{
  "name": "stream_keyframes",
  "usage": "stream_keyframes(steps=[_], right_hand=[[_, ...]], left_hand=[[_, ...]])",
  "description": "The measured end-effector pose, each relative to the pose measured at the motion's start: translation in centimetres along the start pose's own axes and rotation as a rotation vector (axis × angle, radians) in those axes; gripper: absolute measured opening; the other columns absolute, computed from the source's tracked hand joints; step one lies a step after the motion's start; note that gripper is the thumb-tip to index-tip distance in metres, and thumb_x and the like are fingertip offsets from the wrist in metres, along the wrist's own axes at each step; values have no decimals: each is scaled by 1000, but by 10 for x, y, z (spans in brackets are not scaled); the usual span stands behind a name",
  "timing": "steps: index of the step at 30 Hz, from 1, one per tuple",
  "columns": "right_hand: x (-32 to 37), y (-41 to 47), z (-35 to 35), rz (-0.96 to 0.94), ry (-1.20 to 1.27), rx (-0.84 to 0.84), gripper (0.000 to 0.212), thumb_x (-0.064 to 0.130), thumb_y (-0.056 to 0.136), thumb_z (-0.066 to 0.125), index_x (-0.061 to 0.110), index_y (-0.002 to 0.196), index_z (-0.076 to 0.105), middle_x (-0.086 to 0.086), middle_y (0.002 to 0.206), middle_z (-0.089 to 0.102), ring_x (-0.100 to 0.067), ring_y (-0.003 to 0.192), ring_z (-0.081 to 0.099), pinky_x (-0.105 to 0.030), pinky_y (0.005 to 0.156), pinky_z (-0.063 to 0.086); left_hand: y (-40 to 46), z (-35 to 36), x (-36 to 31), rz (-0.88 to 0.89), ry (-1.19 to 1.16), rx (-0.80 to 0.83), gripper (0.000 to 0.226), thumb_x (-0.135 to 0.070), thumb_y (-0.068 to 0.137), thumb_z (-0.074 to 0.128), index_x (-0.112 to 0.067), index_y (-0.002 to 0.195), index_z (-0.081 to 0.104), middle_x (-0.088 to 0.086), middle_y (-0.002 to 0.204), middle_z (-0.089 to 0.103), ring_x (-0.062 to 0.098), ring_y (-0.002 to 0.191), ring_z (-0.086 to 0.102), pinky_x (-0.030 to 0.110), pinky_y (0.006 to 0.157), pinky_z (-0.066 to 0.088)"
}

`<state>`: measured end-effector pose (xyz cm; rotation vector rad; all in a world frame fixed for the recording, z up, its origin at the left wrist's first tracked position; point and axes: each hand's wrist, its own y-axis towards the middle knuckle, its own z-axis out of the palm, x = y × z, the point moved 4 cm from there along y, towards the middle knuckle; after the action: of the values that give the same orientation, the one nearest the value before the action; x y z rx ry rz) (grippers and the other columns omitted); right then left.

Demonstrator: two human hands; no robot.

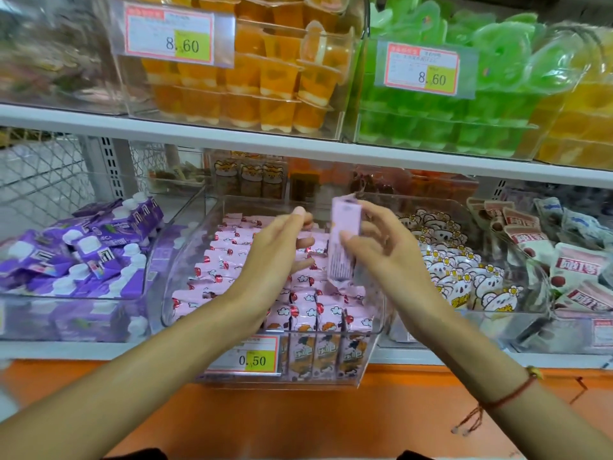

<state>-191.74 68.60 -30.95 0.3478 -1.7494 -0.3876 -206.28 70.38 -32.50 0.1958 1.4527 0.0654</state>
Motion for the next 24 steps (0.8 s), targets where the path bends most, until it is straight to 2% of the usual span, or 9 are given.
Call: stream_keyframes(steps=[2, 6, 9, 12, 15, 17, 19, 21, 24], right_hand=[[-8, 3, -1, 216, 402, 30, 29, 11, 95, 51, 13, 123, 55, 0, 104, 72, -13, 96, 68, -21, 78, 55], [-9, 4, 0, 230, 547, 45, 26, 9, 97, 45, 9, 121, 55, -8, 108, 70, -13, 94, 68, -20, 77, 54], [-9, 5, -4, 188, 403, 43, 25, 13, 97, 45, 14, 120, 57, -6, 113, 69, -13, 100, 65, -25, 85, 53], [-8, 7, -9, 151, 255, 24, 25, 21, 95, 49, 21, 119, 57, 5, 113, 68, -5, 104, 62, -23, 88, 45], [-7, 3, -16, 40, -13, -40, 58, 29, 88, 62, 28, 140, 37, 14, 128, 54, 5, 113, 52, -5, 84, 41], [-6, -1, -19, -79, -341, -68, 83, 33, 83, 68, 31, 148, 18, 15, 143, 30, 3, 130, 31, 3, 94, 26], [-1, -2, -22, -214, -544, -133, 95, 34, 80, 72, 26, 149, 7, 8, 148, 18, -3, 137, 17, -11, 108, 17], [5, -2, -22, -311, -628, -149, 94, 35, 80, 72, 23, 149, 9, -1, 151, 20, -9, 139, 17, -26, 112, 18], [10, -3, -13, -402, -791, -75, 62, 37, 81, 63, 23, 139, 43, -1, 136, 45, -15, 126, 33, -40, 105, 33]], left_hand=[[0, 5, 3, -68, 95, 104, 36, -45, 98, 36, -24, 117, 59, -7, 119, 62, 5, 100, 62, 25, 84, 54], [-5, 15, 7, -118, 135, 253, 33, -39, 97, 44, -20, 118, 61, 4, 113, 67, 4, 80, 68, 14, 66, 54], [-6, 13, 5, -64, 106, 250, 28, -35, 95, 49, -22, 117, 61, -8, 95, 72, 0, 69, 67, 11, 65, 53], [0, 4, -2, 129, 227, 148, 17, -36, 90, 57, -31, 106, 61, -13, 98, 68, -5, 81, 63, 5, 69, 47], [2, 2, -13, 338, 383, 104, 16, -32, 87, 63, -29, 103, 62, -16, 103, 65, -4, 93, 58, 10, 77, 46], [1, 0, -20, 423, 457, 106, 20, -33, 86, 64, -29, 106, 62, -17, 104, 65, -2, 96, 58, 18, 79, 49], [1, -3, -30, 540, 598, 90, 24, -37, 86, 63, -32, 110, 62, -17, 104, 64, 0, 94, 56, 20, 79, 48], [-1, -2, -39, 662, 789, 71, 28, -42, 85, 62, -36, 112, 62, -17, 99, 60, 2, 91, 49, 13, 78, 40], [-2, 8, -43, 717, 818, 135, 33, -41, 83, 65, -40, 115, 59, -21, 98, 57, -3, 90, 44, 8, 76, 35]])
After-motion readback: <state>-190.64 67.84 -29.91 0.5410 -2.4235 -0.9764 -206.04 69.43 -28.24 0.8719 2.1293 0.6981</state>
